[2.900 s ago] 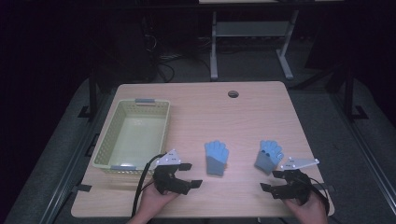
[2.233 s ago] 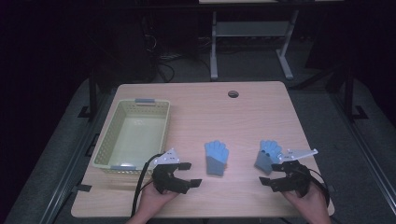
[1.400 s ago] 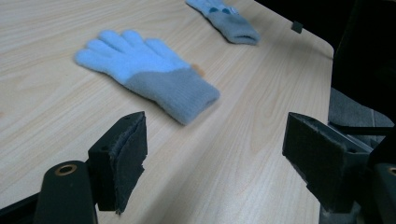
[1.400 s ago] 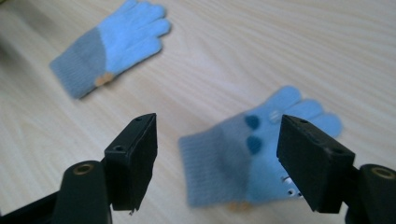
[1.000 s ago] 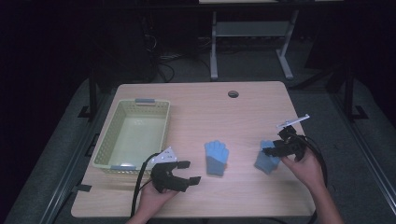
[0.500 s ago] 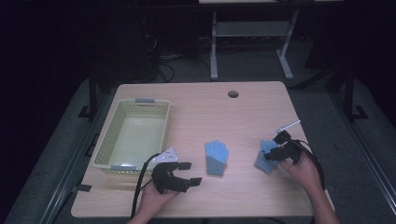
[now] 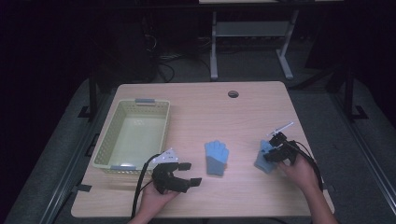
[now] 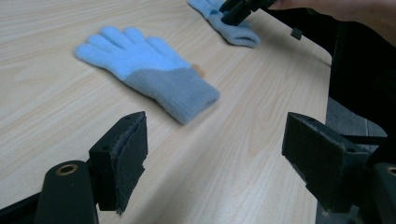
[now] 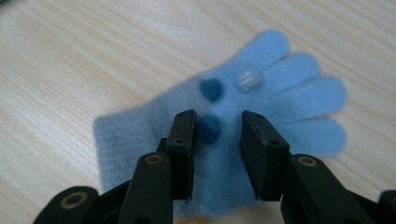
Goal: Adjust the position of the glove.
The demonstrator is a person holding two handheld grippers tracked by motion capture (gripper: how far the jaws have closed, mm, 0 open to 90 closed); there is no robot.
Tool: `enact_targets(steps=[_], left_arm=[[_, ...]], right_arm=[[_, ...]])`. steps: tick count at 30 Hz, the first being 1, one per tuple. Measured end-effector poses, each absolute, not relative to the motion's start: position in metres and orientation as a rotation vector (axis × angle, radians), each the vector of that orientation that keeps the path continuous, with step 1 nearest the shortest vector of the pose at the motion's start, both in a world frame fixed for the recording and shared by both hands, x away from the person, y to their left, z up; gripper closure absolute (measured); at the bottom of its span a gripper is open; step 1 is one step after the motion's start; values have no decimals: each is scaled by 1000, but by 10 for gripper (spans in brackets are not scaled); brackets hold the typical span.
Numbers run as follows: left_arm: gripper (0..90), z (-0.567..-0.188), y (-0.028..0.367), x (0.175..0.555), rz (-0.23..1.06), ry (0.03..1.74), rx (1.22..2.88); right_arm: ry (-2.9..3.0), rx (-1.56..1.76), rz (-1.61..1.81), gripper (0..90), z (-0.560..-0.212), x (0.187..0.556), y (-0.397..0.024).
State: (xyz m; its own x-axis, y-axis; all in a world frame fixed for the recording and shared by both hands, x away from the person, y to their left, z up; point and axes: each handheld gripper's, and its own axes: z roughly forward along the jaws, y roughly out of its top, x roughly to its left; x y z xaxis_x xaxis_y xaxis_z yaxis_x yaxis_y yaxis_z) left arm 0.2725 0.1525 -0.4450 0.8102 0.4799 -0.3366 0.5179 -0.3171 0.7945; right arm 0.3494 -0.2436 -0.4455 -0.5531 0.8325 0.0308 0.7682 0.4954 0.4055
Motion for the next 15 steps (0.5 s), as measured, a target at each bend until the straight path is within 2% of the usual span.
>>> enact_targets(steps=[8,15], left_arm=[[221,-446,154,274,-55,756,1955],[220,-446,154,274,-65,750,1954]], right_arm=[[2565,1409,585,802,-445,352,-246],[2576,1420,599,831,-445,353,-248]])
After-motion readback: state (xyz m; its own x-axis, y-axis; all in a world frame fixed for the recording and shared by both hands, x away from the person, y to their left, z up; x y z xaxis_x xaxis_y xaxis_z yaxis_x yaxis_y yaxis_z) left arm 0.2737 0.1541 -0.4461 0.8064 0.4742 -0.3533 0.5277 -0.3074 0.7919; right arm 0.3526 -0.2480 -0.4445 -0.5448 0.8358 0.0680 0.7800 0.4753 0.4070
